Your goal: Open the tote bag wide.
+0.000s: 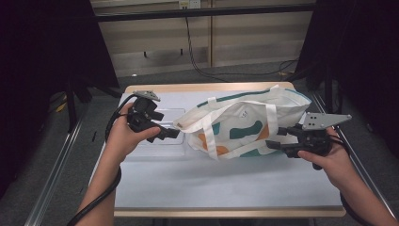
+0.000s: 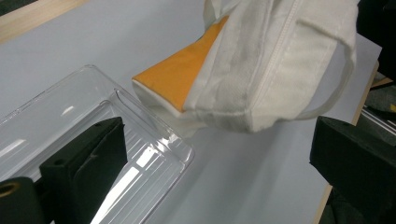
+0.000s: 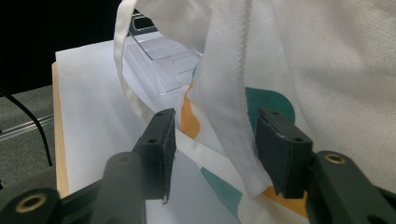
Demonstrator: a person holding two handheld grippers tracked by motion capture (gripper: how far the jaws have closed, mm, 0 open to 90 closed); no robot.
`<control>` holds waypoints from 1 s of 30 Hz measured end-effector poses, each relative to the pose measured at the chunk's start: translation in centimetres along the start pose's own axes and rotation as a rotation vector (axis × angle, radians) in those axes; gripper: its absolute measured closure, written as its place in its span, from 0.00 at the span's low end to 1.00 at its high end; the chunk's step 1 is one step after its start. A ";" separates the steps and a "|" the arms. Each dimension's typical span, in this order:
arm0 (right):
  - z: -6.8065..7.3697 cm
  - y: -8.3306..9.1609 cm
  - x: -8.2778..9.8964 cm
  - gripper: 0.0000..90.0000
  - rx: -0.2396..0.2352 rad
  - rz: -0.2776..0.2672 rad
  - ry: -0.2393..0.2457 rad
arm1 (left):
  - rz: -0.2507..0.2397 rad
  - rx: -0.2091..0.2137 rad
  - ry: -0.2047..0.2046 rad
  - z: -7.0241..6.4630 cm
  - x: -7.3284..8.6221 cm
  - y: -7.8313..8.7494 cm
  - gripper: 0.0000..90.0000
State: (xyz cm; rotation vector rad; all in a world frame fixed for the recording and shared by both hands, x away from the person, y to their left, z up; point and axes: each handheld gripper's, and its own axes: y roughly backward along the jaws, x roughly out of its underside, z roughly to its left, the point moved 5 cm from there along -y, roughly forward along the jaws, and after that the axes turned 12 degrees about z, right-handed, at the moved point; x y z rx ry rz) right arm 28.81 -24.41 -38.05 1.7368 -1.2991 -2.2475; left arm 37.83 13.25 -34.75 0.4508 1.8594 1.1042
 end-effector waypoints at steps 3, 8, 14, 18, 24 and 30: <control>0.0 -0.1 0.1 0.61 0.001 0.001 0.004 | 0.000 -0.004 -0.004 0.0 -0.5 -0.1 0.04; -0.1 -0.1 0.4 0.70 -0.006 0.005 -0.007 | -0.001 -0.013 -0.017 0.1 -1.1 0.3 0.04; -0.2 -0.1 0.6 0.76 -0.007 0.006 -0.001 | -0.030 -0.017 -0.033 -0.4 -2.0 0.9 0.04; 0.0 -0.4 0.6 0.78 -0.007 0.011 0.002 | -0.055 -0.020 -0.061 -0.8 -2.9 0.6 0.14; 0.1 -0.6 0.6 0.78 -0.009 0.015 0.001 | -0.051 -0.042 -0.095 -1.3 -3.9 0.4 0.25; 0.1 -0.9 0.9 0.79 -0.013 0.023 0.002 | -0.044 -0.045 -0.130 -1.7 -4.7 0.2 0.34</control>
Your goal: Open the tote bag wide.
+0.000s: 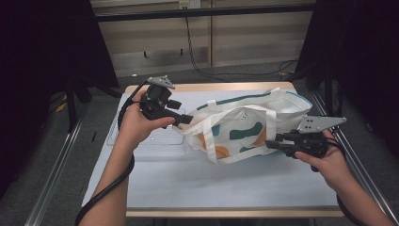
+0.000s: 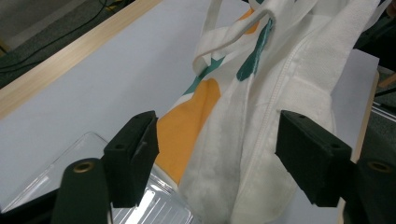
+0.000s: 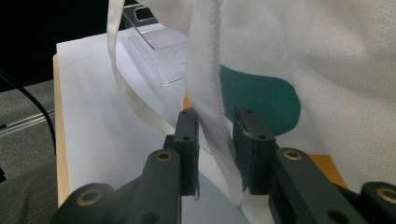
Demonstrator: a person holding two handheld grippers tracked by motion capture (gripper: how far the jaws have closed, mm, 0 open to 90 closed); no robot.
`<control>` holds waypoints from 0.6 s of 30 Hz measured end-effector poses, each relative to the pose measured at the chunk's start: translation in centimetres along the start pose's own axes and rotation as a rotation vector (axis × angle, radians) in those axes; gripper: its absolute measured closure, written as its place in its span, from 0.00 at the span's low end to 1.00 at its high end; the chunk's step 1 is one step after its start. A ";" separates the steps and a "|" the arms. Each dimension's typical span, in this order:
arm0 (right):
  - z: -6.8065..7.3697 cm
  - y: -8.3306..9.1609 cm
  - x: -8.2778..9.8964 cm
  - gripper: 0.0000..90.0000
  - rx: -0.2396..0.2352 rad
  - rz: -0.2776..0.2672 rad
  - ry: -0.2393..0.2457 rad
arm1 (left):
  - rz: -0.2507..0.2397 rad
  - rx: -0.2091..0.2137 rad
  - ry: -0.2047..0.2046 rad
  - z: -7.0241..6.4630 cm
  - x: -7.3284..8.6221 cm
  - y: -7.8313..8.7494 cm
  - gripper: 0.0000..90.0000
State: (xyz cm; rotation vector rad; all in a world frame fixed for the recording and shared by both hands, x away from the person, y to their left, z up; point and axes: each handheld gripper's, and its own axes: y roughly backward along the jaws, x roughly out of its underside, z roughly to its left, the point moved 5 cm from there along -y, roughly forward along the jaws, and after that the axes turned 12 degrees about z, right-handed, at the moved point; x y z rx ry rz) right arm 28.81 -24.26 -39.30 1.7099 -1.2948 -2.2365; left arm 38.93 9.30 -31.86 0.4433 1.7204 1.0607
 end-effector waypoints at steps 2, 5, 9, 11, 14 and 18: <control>0.0 -0.1 0.1 0.79 -0.002 -0.003 0.000 | 0.004 0.008 -0.014 -0.1 -0.2 -0.2 0.38; 0.0 -0.1 0.2 0.79 -0.002 0.000 -0.003 | 0.016 0.009 -0.018 -0.1 -0.5 -0.5 0.45; 0.1 -0.2 0.4 0.80 -0.003 0.002 0.001 | 0.022 0.020 -0.040 -0.2 -0.8 -1.0 0.56; 0.0 -0.3 0.5 0.81 -0.004 0.005 -0.002 | 0.023 0.028 -0.044 -0.3 -1.1 -1.2 0.61; 0.0 -0.3 0.6 0.82 -0.007 0.002 0.000 | 0.029 0.038 -0.060 -0.5 -1.4 -1.5 0.67; 0.1 -0.4 1.0 0.84 -0.015 0.007 0.000 | 0.021 0.053 -0.062 -0.4 -1.8 -1.7 0.82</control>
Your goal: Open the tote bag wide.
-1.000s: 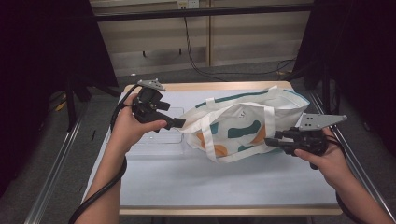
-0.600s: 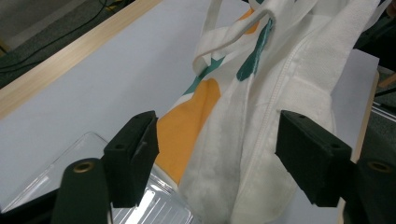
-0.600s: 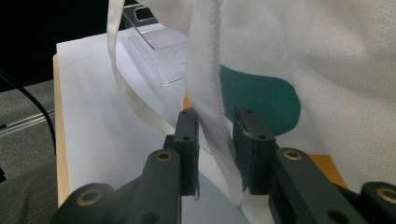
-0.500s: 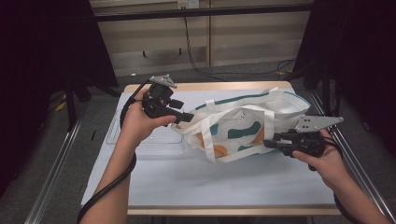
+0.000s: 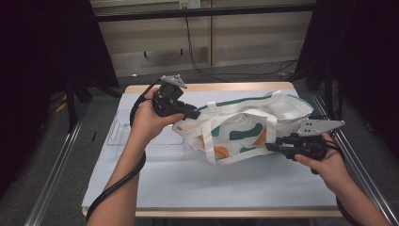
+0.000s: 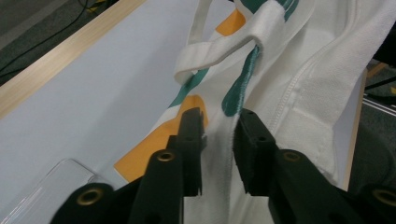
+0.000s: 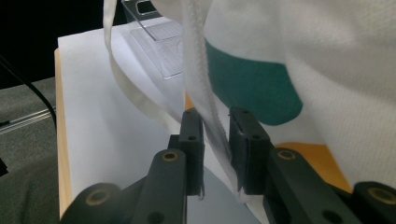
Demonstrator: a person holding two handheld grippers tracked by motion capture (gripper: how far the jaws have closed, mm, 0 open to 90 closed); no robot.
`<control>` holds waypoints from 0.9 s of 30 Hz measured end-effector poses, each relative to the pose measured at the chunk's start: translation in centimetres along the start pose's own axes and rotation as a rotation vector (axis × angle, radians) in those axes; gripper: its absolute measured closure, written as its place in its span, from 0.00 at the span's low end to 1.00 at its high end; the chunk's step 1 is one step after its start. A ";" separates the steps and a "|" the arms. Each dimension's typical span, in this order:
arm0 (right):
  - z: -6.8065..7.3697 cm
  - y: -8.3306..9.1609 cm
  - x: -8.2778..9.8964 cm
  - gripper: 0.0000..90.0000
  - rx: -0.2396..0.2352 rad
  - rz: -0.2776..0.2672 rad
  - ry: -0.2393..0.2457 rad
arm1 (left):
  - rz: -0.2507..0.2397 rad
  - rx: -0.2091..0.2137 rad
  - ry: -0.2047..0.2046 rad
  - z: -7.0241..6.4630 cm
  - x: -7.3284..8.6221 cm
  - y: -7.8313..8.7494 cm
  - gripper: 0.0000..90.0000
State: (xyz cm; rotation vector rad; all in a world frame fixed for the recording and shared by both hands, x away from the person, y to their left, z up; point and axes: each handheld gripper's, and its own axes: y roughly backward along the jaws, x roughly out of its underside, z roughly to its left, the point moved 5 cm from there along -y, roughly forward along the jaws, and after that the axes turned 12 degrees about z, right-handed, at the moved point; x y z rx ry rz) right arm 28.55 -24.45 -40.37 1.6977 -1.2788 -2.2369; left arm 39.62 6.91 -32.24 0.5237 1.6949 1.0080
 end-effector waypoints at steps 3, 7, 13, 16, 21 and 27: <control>0.0 -0.1 0.4 0.87 -0.003 0.005 -0.003 | 0.014 -0.001 -0.007 0.2 -0.3 -0.1 0.88; 0.1 -0.4 1.0 0.95 -0.023 0.013 0.006 | -0.008 0.001 0.021 0.6 -0.8 0.0 0.89; -0.1 -0.6 1.6 0.97 -0.014 0.026 0.003 | -0.011 -0.007 0.058 1.1 -1.5 -0.2 0.92; -0.2 -0.8 2.1 0.97 -0.014 0.036 0.004 | -0.037 -0.015 0.091 1.5 -2.0 -0.2 0.92; -0.6 -1.0 3.1 0.97 -0.007 0.049 -0.011 | -0.055 -0.022 0.132 2.3 -2.7 -0.4 0.92; -1.2 -1.2 4.8 0.97 -0.004 0.064 -0.045 | -0.049 -0.032 0.145 3.3 -3.4 -0.8 0.92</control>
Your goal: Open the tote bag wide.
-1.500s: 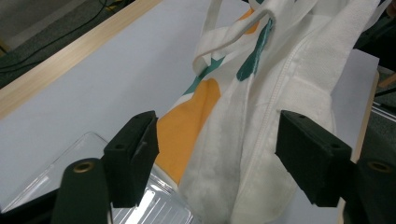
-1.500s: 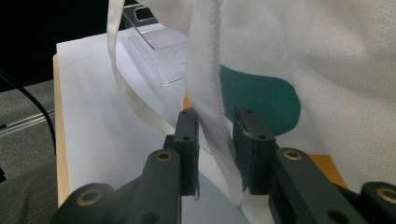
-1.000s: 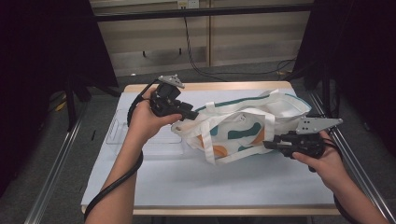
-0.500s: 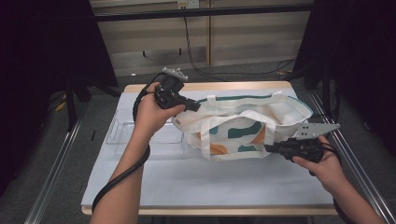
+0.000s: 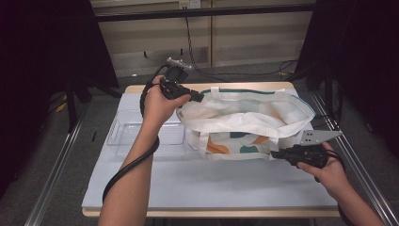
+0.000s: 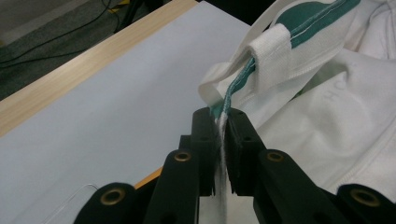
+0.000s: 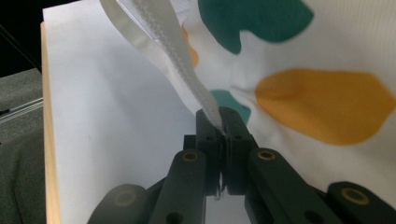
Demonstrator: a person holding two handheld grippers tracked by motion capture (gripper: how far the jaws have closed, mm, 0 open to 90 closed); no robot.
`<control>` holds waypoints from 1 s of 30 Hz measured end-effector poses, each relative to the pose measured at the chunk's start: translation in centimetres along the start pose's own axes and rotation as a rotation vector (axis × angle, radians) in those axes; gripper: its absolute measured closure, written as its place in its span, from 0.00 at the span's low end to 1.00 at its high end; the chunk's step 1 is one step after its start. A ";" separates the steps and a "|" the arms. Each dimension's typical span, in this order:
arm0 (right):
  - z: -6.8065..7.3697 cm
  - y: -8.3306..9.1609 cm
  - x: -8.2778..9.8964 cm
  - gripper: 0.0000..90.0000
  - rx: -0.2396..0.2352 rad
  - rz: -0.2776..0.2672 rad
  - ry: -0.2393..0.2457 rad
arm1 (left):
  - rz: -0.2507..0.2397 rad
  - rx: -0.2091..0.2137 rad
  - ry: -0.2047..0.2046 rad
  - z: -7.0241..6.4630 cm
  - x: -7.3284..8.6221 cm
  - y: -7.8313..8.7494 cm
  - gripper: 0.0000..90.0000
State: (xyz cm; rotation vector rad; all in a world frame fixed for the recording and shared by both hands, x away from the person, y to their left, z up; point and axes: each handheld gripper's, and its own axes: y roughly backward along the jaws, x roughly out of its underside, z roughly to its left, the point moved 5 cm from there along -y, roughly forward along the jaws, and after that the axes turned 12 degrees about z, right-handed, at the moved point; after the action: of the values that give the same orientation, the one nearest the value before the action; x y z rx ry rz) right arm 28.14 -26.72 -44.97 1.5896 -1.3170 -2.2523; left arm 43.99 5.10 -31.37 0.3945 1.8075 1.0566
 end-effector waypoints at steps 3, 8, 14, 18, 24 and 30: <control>-0.4 -0.3 0.9 0.97 0.005 0.010 -0.013 | 0.007 -0.003 0.009 0.3 -0.3 -0.3 0.92; -0.9 -0.8 2.4 0.97 0.005 0.025 -0.048 | 0.004 -0.013 0.022 0.7 -0.6 -0.8 0.93; -1.2 -1.0 3.5 0.97 0.001 0.029 -0.070 | 0.017 -0.020 0.015 1.0 -0.8 -1.3 0.93; -1.3 -1.3 3.9 0.97 0.009 0.049 -0.064 | 0.007 -0.015 0.024 0.9 -0.9 -1.5 0.93; -1.3 -1.7 4.2 0.97 0.004 0.045 -0.067 | 0.015 -0.008 0.005 0.9 -0.7 -1.2 0.93; -0.6 -1.0 3.1 0.75 0.036 0.015 -0.040 | 0.012 -0.008 -0.005 0.7 -0.6 -1.0 0.93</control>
State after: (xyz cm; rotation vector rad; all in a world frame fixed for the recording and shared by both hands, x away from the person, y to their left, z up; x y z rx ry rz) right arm 27.60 -28.02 -48.01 1.5481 -1.3815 -2.2766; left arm 45.03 4.47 -31.89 0.4030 1.7979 1.0704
